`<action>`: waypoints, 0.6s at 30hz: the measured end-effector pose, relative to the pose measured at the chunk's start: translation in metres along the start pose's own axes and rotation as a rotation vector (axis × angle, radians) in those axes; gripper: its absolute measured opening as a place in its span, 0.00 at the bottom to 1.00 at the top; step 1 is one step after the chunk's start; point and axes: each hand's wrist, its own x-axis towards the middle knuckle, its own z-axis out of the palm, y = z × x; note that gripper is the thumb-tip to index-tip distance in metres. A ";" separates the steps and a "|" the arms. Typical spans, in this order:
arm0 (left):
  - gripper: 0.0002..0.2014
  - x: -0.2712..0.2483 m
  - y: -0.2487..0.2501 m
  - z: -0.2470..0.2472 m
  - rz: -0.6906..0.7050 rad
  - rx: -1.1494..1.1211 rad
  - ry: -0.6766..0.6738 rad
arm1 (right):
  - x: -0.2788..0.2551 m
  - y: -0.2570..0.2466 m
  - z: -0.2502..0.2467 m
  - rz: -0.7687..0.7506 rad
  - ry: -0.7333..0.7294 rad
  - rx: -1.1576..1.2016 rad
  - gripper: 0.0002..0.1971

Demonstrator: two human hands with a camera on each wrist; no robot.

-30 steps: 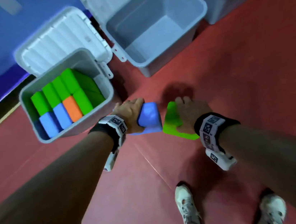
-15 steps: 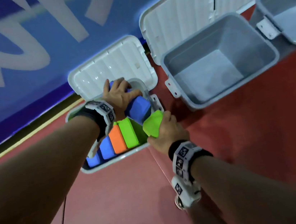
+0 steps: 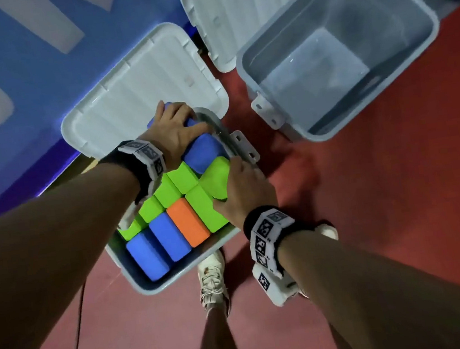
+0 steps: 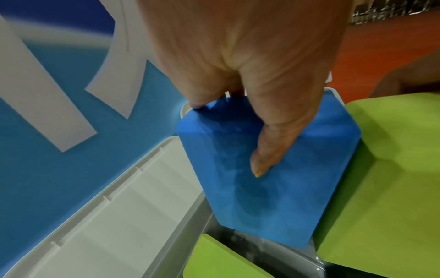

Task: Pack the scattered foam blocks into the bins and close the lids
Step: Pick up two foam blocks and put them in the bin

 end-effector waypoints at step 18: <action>0.40 0.028 -0.050 0.083 0.234 0.162 -0.181 | 0.036 -0.033 0.102 0.230 -0.030 0.057 0.43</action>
